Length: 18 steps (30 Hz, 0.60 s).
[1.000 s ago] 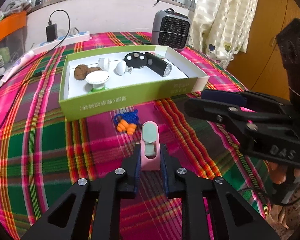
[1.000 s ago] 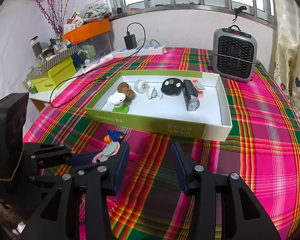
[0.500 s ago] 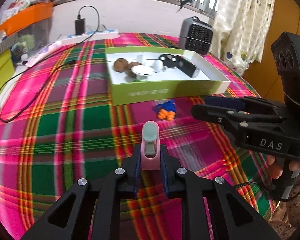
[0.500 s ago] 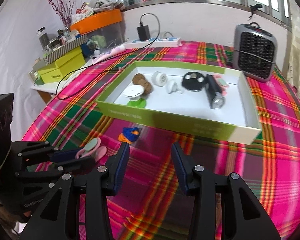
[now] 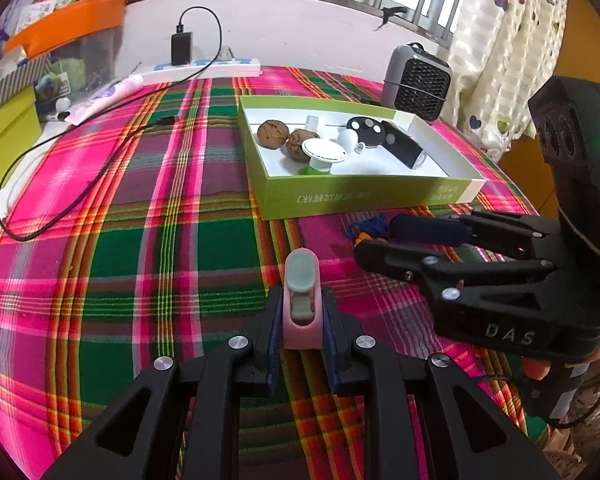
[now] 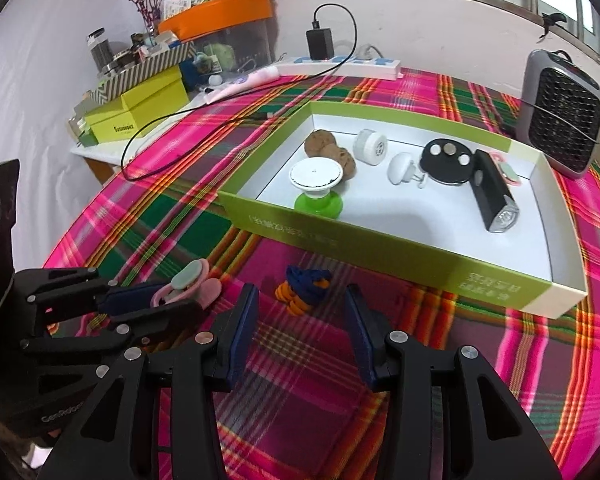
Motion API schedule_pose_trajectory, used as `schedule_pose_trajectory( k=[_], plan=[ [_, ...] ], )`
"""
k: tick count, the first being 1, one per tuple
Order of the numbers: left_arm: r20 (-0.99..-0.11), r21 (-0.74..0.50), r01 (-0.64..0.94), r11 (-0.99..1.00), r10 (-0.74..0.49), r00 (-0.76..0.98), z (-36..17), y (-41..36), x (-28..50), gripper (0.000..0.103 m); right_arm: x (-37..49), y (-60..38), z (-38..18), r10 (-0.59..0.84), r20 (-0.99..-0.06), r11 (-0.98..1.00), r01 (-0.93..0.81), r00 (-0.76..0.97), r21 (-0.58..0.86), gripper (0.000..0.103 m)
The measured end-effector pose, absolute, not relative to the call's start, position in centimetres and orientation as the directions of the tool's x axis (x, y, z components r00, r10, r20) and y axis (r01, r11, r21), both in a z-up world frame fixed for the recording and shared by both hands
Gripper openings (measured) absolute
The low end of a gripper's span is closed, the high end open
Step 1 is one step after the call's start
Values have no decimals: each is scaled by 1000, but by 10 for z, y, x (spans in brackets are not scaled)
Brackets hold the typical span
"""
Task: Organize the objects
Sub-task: 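Close the left tool on the pink clip while the right tool approaches the blue-orange toy, then close the right tool on the blue-orange toy while the left tool holds the pink clip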
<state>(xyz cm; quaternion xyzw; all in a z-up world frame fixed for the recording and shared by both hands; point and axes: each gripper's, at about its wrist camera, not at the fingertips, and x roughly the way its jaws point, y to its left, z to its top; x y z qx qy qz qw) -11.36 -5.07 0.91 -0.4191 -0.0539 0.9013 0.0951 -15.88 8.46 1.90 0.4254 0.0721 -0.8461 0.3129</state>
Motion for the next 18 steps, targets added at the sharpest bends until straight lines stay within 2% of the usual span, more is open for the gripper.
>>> schedule_pose_trajectory(
  k=[4, 18],
  plan=[
    [-745, -180, -129, -975, 221, -629, 9, -50, -118, 22, -161, 82, 18, -461, -768, -796, 589, -445, 136, 45],
    [-746, -179, -129, -975, 220, -629, 9, -51, -121, 22, -161, 78, 18, -437, -770, -802, 590, -465, 99, 45]
  ],
)
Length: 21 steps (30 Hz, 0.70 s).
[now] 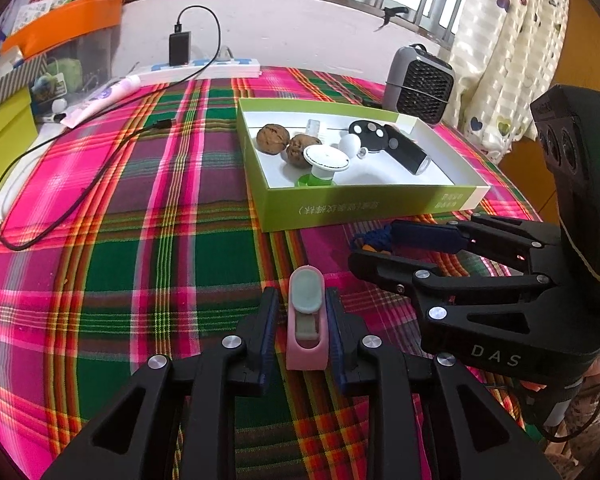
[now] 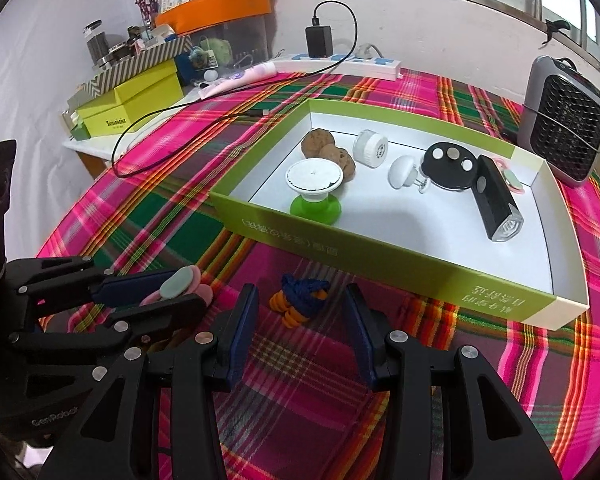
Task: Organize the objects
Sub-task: 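Close the right tool on the blue-orange toy while the left tool holds the pink clip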
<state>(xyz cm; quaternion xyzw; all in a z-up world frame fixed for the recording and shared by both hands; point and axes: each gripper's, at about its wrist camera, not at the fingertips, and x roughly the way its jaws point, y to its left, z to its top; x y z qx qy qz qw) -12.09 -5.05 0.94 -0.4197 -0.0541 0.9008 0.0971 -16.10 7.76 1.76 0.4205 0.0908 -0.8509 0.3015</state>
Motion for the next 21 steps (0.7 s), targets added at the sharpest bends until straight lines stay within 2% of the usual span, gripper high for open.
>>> schedule_pose_trajectory(
  k=[3, 8, 21],
  plan=[
    [-746, -179, -129, -975, 220, -629, 9, -50, -122, 21, -160, 76, 18, -428, -772, -802, 591, -470, 86, 44],
    [-747, -174, -123, -977, 212, -630, 9, -51, -123, 18, -161, 78, 18, -426, -771, -807, 584, -474, 86, 32],
    [-748, -170, -115, -979, 204, -632, 8, -53, -125, 16, -160, 79, 17, -427, -770, -807, 584, -474, 88, 28]
  ],
)
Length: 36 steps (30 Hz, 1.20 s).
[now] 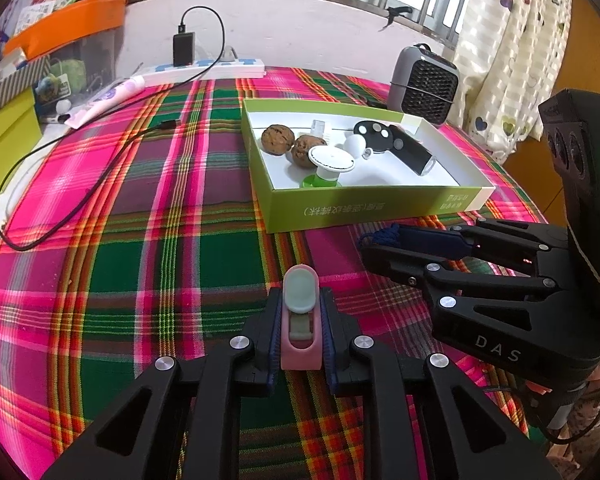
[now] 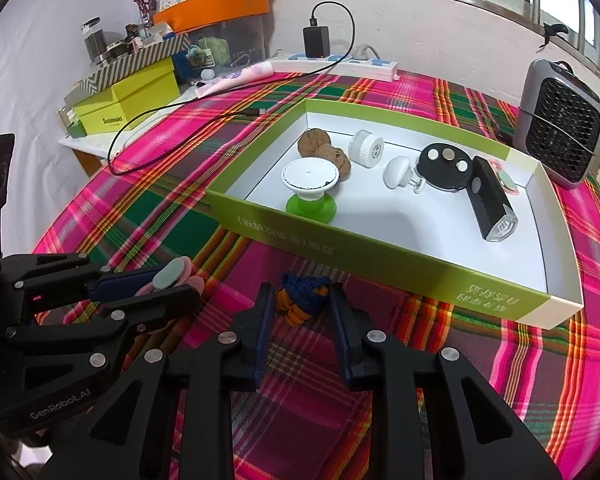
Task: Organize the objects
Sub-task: 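Close the right tool on the blue-orange toy while the left tool holds the pink clip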
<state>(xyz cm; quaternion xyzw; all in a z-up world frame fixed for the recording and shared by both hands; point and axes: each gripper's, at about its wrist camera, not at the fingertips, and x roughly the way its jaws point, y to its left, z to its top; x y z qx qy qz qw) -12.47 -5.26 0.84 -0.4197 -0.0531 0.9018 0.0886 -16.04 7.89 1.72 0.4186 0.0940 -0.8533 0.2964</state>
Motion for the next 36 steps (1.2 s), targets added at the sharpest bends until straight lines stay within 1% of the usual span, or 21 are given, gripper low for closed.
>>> schedule_pose_trajectory(
  k=[17, 26, 27, 36],
  plan=[
    [-750, -136, -101, -986, 169, -640, 11, -46, -121, 16, -155, 82, 19, -446, -759, -803, 586, -475, 105, 26],
    [-742, -128, -107, -986, 167, -650, 18, -43, -121, 16, -153, 88, 23, -460, -747, -804, 582, -479, 122, 24],
    [-741, -128, -109, -986, 168, -650, 18, -42, -121, 16, -153, 89, 23, -463, -746, -803, 582, -479, 125, 22],
    [-738, -124, -119, -985, 172, -653, 23, -35, -121, 16, -151, 99, 26, -467, -735, -810, 571, -491, 134, 22]
  ],
)
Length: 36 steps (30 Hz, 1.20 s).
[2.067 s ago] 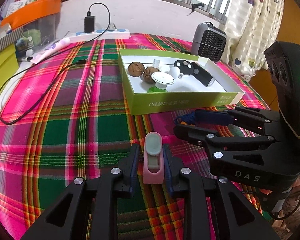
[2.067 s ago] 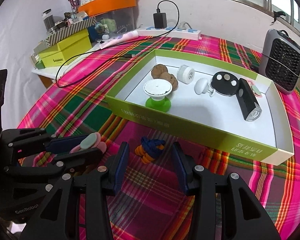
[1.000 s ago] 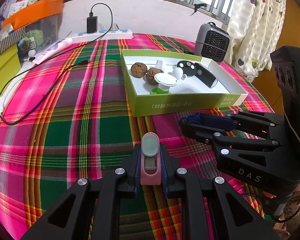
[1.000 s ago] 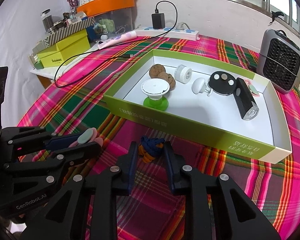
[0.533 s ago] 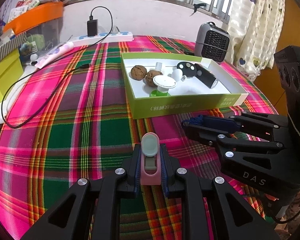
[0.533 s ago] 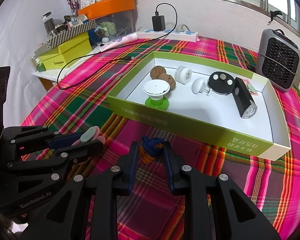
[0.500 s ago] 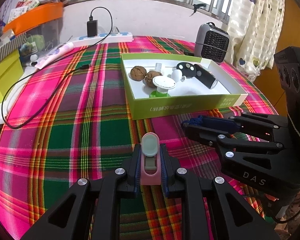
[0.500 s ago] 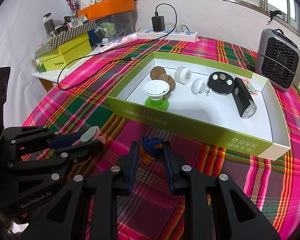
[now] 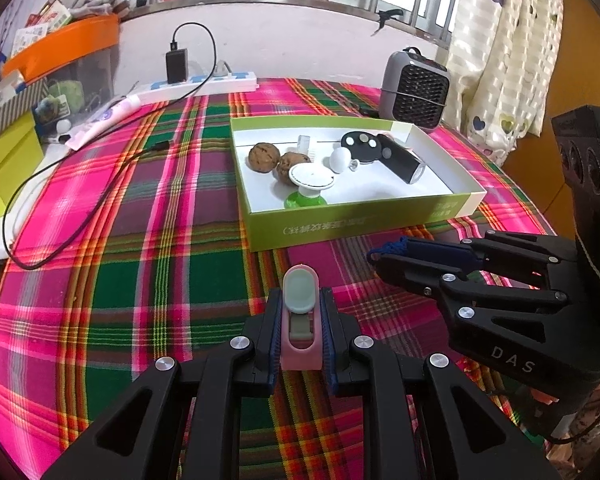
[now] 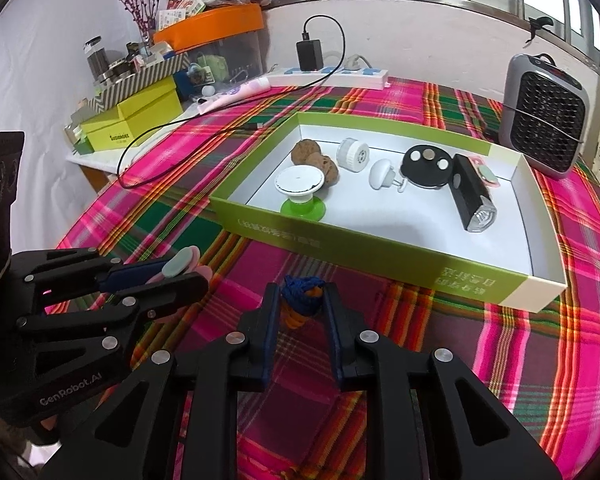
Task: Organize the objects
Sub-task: 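Close the right tool on the blue-orange toy while the left tool holds the pink clip, then carry the pink clip and blue-orange toy into the tray with both tools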
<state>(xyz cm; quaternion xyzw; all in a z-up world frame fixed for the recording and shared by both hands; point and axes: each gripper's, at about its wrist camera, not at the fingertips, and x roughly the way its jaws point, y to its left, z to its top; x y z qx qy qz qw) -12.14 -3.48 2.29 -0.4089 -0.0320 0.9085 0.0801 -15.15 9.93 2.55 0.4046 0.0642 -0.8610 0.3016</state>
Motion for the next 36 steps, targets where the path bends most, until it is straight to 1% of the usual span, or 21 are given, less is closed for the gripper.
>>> schedule_pose_trajectory(
  k=[15, 23, 36],
  plan=[
    [-724, -129, -158, -979, 202, -659, 33, -17, -125, 16, -151, 130, 31, -456, -721, -838, 525, -521, 150, 22],
    [-711, -128, -181, -975, 217, -669, 43, -8, -134, 16, -156, 151, 49, -450, -689, -857, 493, -569, 152, 22],
    [-696, -128, -226, -966, 250, -673, 54, 10, -161, 16, -186, 179, 64, -389, -670, -900, 416, -632, 129, 22]
  ],
)
